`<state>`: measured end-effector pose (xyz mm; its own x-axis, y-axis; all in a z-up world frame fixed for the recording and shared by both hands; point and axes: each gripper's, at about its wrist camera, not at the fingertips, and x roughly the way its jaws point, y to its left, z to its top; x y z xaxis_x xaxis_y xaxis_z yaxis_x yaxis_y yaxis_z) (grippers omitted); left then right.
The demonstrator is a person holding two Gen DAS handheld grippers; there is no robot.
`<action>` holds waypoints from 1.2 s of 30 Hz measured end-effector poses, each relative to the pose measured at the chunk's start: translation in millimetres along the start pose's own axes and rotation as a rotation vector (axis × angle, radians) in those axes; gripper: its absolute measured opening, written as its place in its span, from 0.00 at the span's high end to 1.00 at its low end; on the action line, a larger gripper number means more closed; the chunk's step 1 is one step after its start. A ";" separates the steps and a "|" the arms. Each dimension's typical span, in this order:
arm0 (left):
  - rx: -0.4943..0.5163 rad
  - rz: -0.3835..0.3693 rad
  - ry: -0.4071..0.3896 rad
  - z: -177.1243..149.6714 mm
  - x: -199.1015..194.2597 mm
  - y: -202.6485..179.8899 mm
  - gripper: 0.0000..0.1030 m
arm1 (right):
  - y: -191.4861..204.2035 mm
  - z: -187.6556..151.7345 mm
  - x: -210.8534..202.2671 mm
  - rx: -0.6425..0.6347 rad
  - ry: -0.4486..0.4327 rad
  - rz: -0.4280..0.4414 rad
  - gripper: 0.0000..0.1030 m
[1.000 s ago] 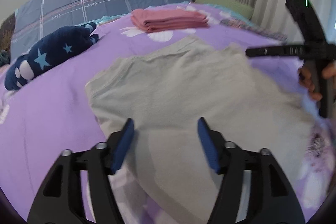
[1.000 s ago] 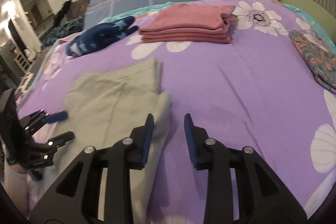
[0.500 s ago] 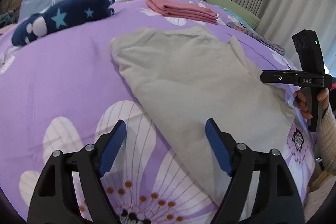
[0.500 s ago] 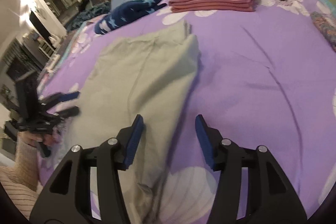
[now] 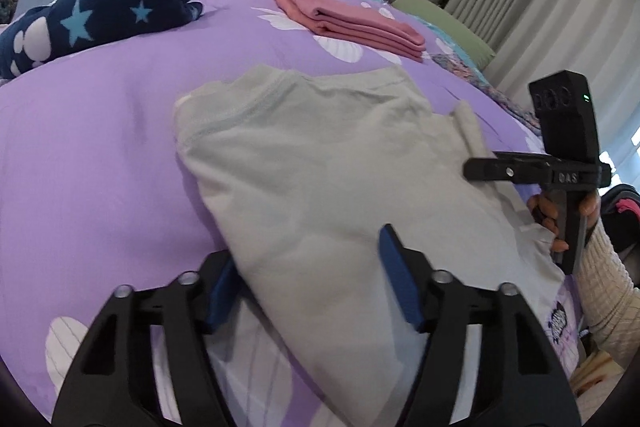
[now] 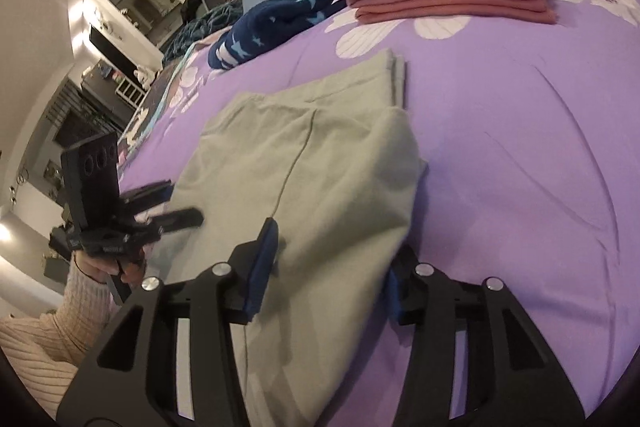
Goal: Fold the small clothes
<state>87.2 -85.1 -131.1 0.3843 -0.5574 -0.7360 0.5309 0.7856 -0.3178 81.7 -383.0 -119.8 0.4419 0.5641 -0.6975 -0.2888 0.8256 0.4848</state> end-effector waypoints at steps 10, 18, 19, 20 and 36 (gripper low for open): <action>-0.004 0.004 -0.010 -3.1 -3.4 4.5 0.50 | -2.2 -22.0 -23.2 -0.007 0.006 0.021 0.60; 0.010 -0.006 -0.004 4.7 2.9 7.2 0.49 | -4.3 0.1 6.4 -0.006 0.040 0.063 0.62; 0.013 -0.004 -0.004 5.9 4.0 6.9 0.49 | -4.3 2.4 8.6 -0.004 0.041 0.064 0.63; 0.017 0.002 -0.005 8.3 5.5 6.3 0.51 | -4.0 6.3 12.2 0.000 0.042 0.064 0.66; 0.247 0.164 -0.192 21.3 -63.1 -65.0 0.85 | 75.7 -12.1 -57.9 -0.172 -0.169 -0.106 0.85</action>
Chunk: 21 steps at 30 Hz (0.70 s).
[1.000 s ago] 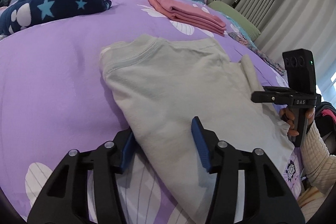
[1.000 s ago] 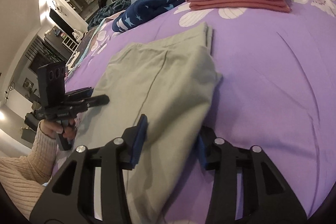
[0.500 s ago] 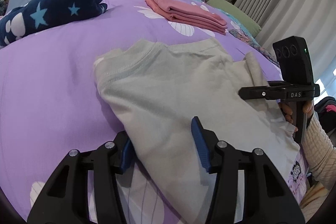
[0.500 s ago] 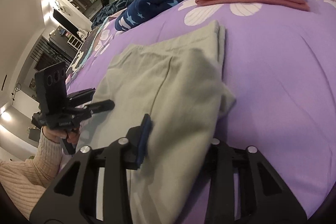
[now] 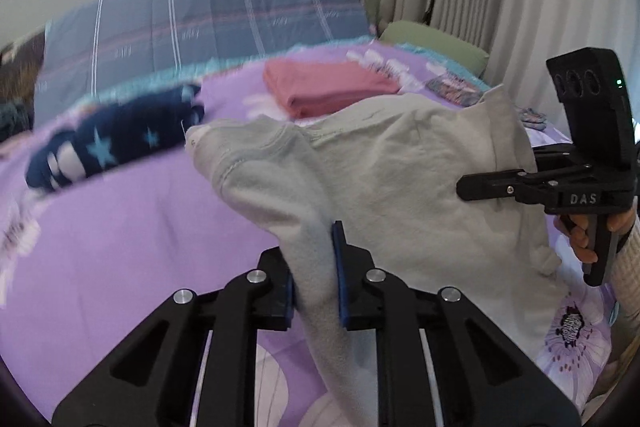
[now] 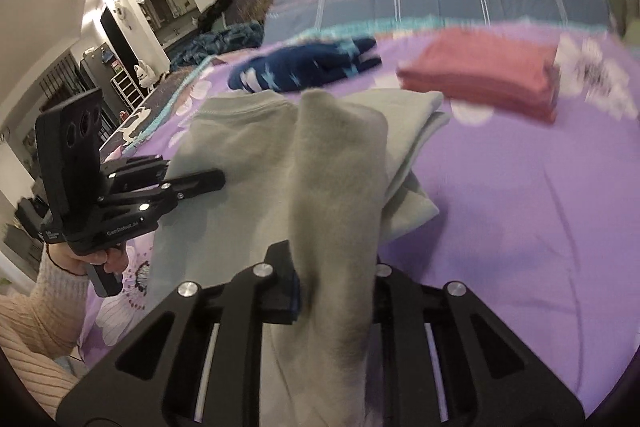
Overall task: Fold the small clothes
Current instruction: 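Lift the folded shirt with both tools toward the pink cloth stack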
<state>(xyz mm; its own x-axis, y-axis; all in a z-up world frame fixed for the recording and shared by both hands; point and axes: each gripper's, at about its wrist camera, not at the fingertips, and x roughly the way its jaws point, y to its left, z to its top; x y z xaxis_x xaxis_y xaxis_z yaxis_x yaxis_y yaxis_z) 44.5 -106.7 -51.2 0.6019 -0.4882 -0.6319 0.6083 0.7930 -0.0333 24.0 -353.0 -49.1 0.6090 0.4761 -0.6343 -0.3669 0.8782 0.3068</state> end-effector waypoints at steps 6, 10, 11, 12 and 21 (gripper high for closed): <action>0.052 0.008 -0.107 20.2 -41.1 -20.5 0.85 | 29.5 0.9 -53.6 -0.062 -0.141 -0.067 0.85; 0.106 0.020 -0.158 45.9 -52.6 -34.5 0.85 | 36.6 10.1 -79.3 -0.077 -0.226 -0.113 0.85; 0.118 0.024 -0.167 52.9 -52.9 -37.9 0.85 | 35.0 14.1 -84.8 -0.074 -0.243 -0.124 0.85; 0.138 0.028 -0.180 63.2 -54.1 -41.9 0.85 | 31.8 18.8 -89.7 -0.064 -0.260 -0.134 0.85; 0.232 0.075 -0.254 174.7 -22.7 -61.9 0.85 | -16.0 96.5 -117.7 -0.027 -0.391 -0.256 0.85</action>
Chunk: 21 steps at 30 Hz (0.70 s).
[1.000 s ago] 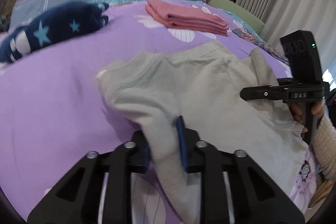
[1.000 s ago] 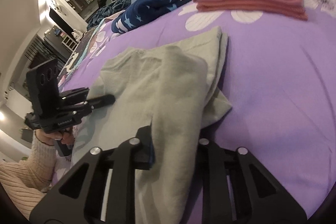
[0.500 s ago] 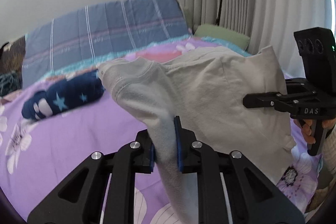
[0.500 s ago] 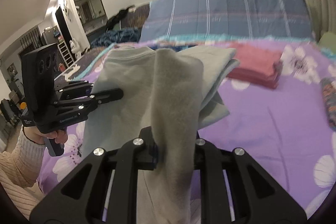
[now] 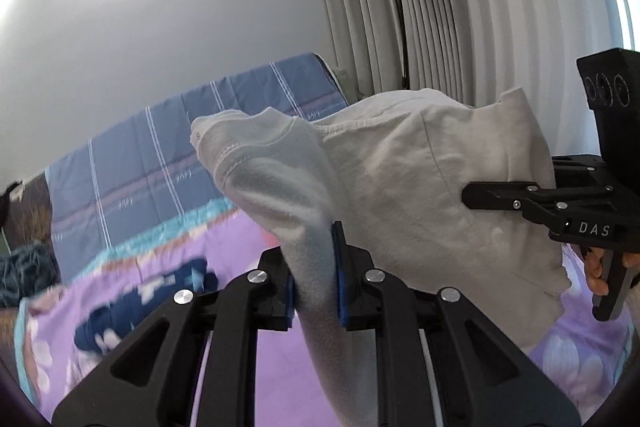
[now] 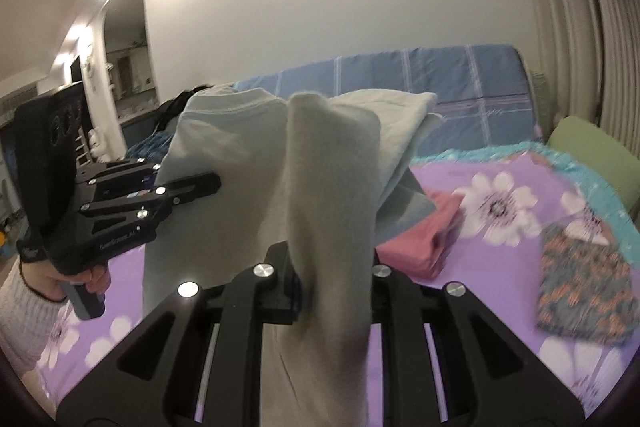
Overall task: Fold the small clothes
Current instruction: 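Lift the folded shirt with both tools toward the pink cloth stack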
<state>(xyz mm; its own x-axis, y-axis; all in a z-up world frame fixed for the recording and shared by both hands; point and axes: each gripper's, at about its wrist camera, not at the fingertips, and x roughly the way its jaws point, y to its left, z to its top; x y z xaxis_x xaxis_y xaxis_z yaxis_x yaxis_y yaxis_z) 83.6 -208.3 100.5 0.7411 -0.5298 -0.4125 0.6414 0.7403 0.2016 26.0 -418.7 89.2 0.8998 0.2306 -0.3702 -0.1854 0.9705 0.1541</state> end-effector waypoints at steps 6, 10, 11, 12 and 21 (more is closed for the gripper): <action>0.067 0.047 -0.025 56.5 53.3 7.6 0.85 | -45.7 52.3 35.1 0.036 -0.067 -0.059 0.85; 0.100 0.095 -0.009 83.1 90.6 9.0 0.85 | -71.4 75.2 62.6 0.072 -0.082 -0.092 0.85; 0.108 0.105 -0.003 87.8 98.6 8.7 0.85 | -77.1 78.1 70.5 0.080 -0.081 -0.102 0.85; 0.117 0.119 0.004 93.0 109.9 9.5 0.85 | -84.4 81.7 81.1 0.090 -0.080 -0.113 0.85; 0.150 0.220 0.061 102.7 195.0 19.2 0.85 | -136.9 95.0 159.5 0.190 -0.043 -0.157 0.85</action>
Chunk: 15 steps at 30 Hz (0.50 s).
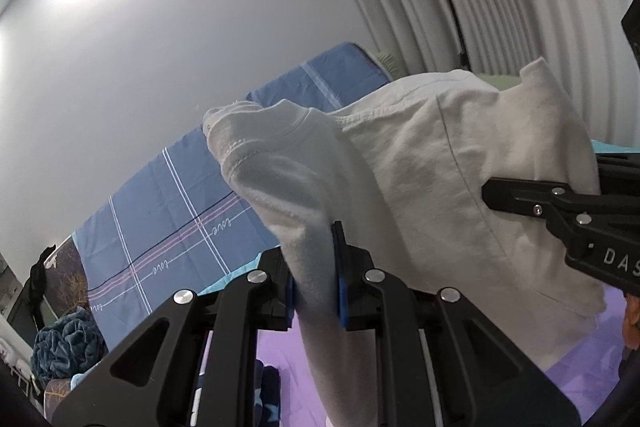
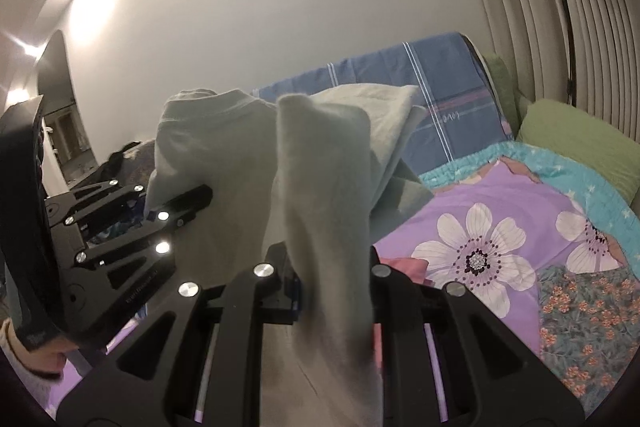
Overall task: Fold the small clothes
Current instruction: 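Lift the folded shirt with both tools toward the pink cloth stack, then lower the shirt onto the pink stack and open both tools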
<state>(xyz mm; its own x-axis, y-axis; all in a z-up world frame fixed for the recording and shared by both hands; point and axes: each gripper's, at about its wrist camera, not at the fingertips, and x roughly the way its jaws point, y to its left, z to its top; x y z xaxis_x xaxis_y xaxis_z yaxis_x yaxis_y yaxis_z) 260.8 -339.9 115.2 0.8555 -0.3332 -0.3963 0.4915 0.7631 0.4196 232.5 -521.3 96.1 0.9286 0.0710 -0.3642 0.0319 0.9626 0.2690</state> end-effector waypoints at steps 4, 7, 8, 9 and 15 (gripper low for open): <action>0.009 0.038 0.050 -10.5 46.1 -0.6 0.84 | -13.3 -5.0 45.1 0.024 0.046 -0.025 0.85; 0.114 0.173 0.084 -33.5 80.6 -9.4 0.51 | -29.9 -21.9 80.2 0.086 0.116 -0.079 0.78; 0.152 0.258 0.086 -42.2 90.2 -14.9 0.35 | -37.4 -30.4 93.9 0.106 0.159 -0.152 0.66; 0.170 0.281 0.097 -54.0 97.3 -21.1 0.33 | -48.3 -46.5 112.3 0.137 0.230 -0.272 0.57; 0.124 0.039 0.347 -139.7 134.7 -38.2 0.32 | -67.2 -126.7 142.4 0.050 0.416 -0.314 0.52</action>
<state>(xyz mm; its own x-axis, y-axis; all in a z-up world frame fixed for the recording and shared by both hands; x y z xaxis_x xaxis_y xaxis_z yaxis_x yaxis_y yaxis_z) 334.4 -336.6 -68.3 0.7787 -0.0811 -0.6222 0.4933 0.6918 0.5272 315.7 -542.8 -86.8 0.6462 -0.1118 -0.7549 0.3123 0.9413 0.1279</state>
